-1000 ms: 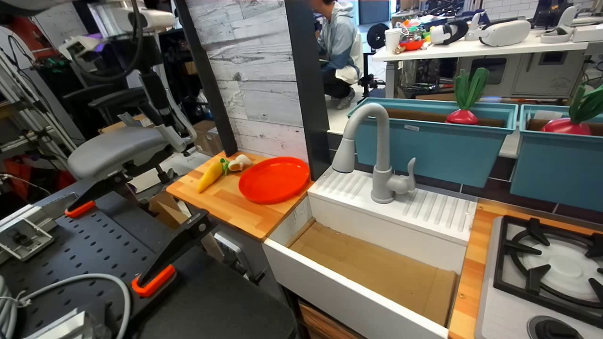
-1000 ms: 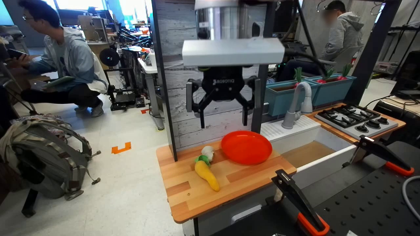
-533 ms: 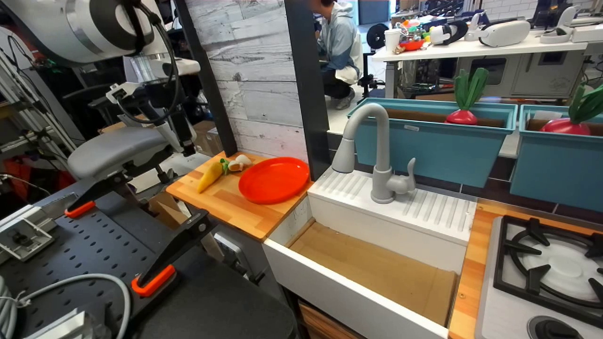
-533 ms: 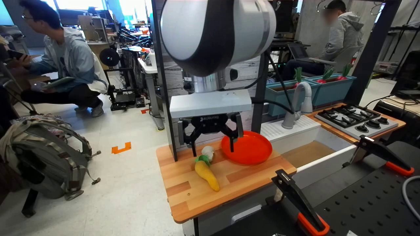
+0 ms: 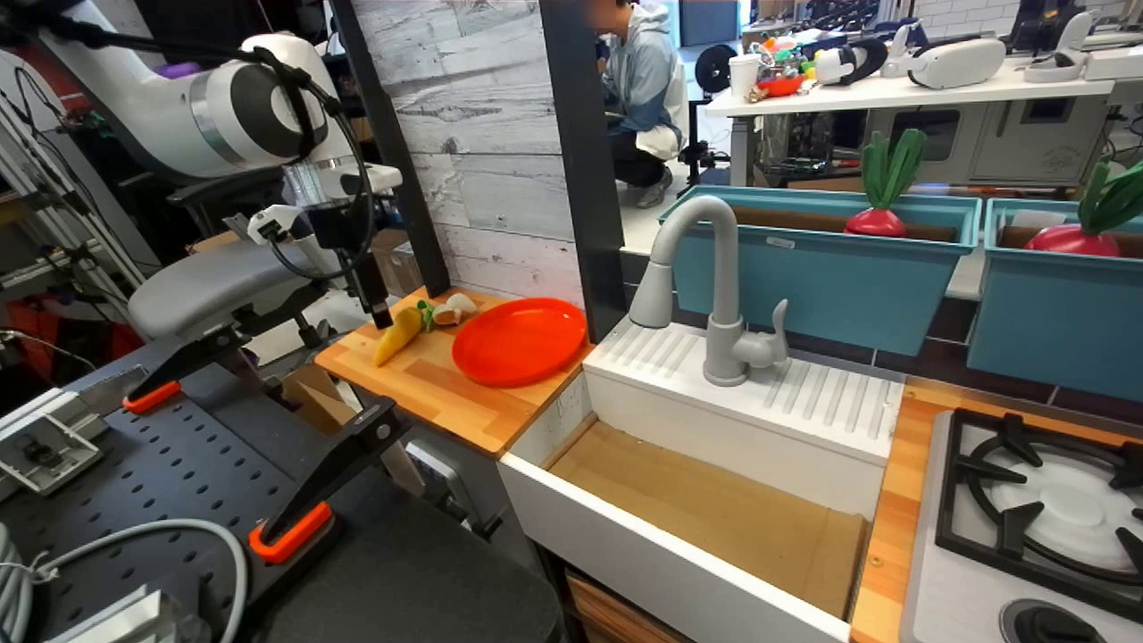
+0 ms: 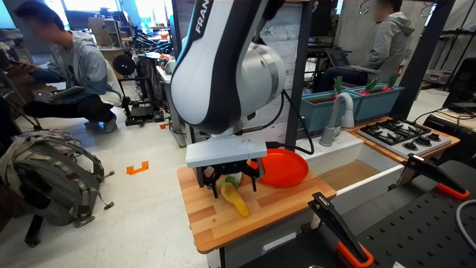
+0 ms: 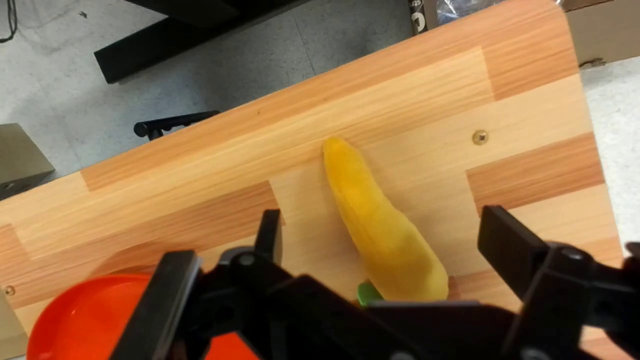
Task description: Pick up the carrot plush toy and put it on the plate, then move the animal plush toy
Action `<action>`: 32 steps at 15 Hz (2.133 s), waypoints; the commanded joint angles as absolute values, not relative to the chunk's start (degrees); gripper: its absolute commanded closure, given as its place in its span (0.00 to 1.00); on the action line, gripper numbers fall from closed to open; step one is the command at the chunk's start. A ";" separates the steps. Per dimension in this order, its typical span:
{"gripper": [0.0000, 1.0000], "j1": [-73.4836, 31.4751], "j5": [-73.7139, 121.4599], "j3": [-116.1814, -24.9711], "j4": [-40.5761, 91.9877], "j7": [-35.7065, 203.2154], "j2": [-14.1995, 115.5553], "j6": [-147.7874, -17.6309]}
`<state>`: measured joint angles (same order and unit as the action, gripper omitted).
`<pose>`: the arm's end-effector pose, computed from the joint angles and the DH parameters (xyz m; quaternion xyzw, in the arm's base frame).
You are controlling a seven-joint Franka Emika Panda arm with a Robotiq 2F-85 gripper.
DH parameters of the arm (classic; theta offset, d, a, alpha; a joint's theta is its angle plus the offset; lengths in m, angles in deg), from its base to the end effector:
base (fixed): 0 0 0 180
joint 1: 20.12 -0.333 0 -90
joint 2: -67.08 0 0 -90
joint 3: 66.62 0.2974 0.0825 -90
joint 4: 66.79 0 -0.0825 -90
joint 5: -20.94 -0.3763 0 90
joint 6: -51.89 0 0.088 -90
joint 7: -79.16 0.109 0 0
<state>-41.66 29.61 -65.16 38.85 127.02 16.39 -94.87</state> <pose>0.5306 0.2283 0.0241 0.9845 -0.1529 -0.0523 0.0689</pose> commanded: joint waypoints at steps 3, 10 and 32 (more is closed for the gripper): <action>0.00 -43.78 27.85 -67.77 30.17 126.68 9.74 -89.71; 0.66 -46.77 29.70 -70.43 24.54 128.21 6.57 -86.51; 0.97 -33.76 20.40 -70.43 40.68 124.50 21.86 -95.39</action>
